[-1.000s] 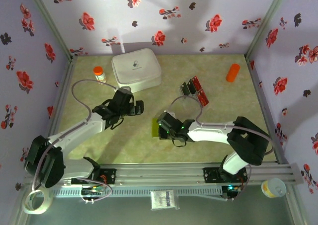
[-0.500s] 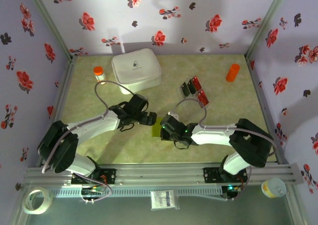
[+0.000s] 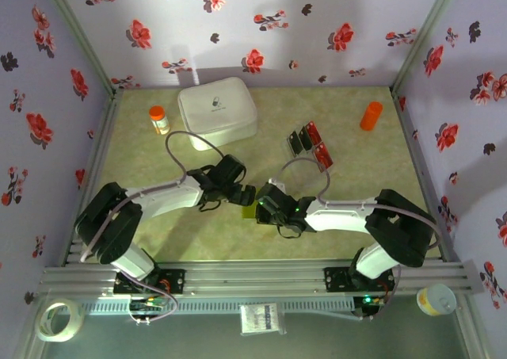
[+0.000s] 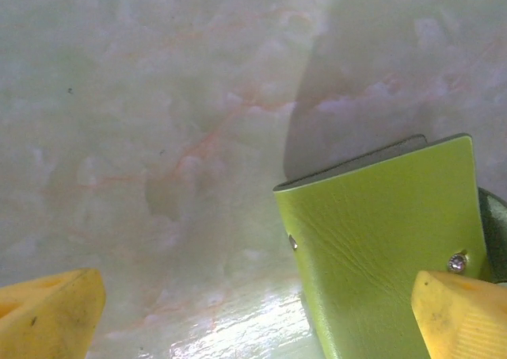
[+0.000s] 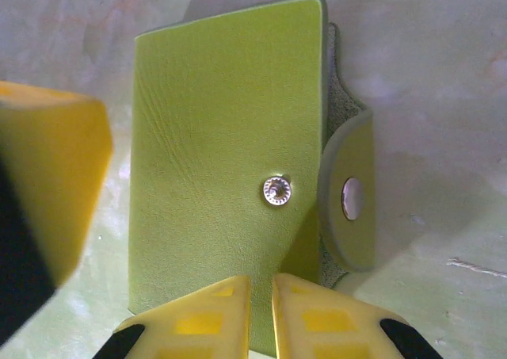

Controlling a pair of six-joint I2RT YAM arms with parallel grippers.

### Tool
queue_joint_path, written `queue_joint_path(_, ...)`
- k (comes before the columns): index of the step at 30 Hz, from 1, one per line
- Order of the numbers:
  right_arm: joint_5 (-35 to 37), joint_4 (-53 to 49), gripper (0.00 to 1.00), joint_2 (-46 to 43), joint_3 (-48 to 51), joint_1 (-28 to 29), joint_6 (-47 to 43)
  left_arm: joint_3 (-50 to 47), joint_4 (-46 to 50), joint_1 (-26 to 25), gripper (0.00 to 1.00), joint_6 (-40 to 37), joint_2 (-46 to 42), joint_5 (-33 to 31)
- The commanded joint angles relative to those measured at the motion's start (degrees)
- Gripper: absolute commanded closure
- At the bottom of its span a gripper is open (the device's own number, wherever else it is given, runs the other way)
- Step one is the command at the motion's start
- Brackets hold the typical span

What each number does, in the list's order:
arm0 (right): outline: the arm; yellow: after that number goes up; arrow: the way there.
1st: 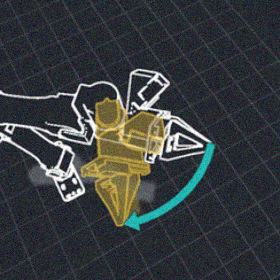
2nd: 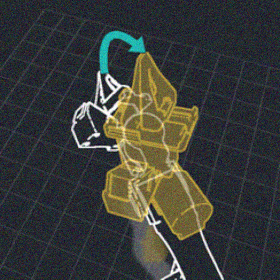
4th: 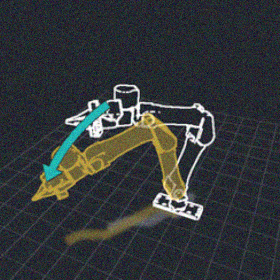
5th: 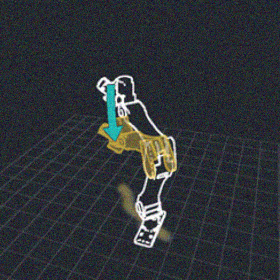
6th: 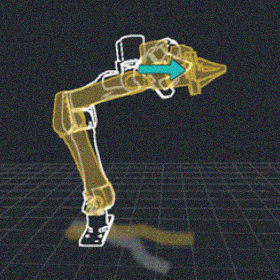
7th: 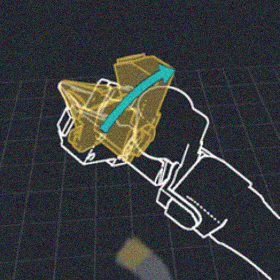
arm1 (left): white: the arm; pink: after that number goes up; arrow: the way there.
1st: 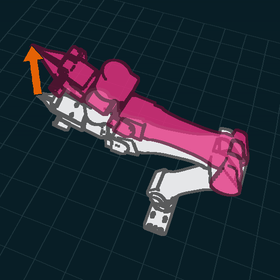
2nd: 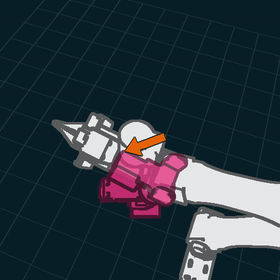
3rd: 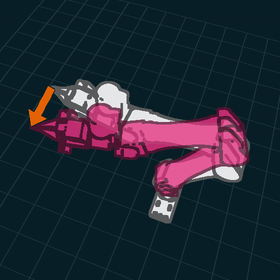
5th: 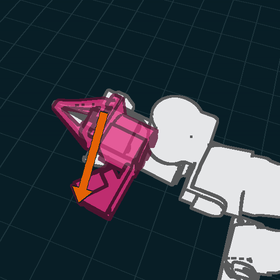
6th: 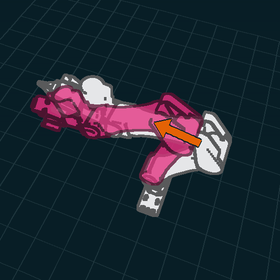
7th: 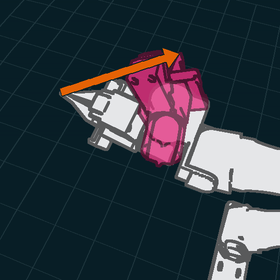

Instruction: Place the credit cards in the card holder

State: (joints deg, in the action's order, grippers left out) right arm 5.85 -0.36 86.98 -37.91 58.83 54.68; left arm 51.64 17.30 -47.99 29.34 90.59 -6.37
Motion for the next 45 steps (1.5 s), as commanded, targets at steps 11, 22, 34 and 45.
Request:
queue_joint_path(11, 1.1, -2.1, 0.82, -2.5, 0.3, 0.2, 1.0, 0.3, 2.2, -1.9, 0.00, -0.6, 3.8, -6.3)
queue_joint_path(22, 1.4, -14.1, 0.77, -15.2, -0.5, -8.7, -3.0, 0.7, 5.7, -4.6, 0.00, -2.3, 6.4, -12.5)
queue_joint_path(34, -5.8, -18.5, 0.59, -8.1, -7.8, -11.2, -9.7, 1.5, 7.2, -5.9, 0.00, -2.1, 8.1, -15.8)
queue_joint_path(45, -7.3, -19.9, 0.57, 0.3, -13.8, -11.0, -12.9, 1.4, 7.1, -5.9, 0.00, -1.1, 8.8, -16.0)
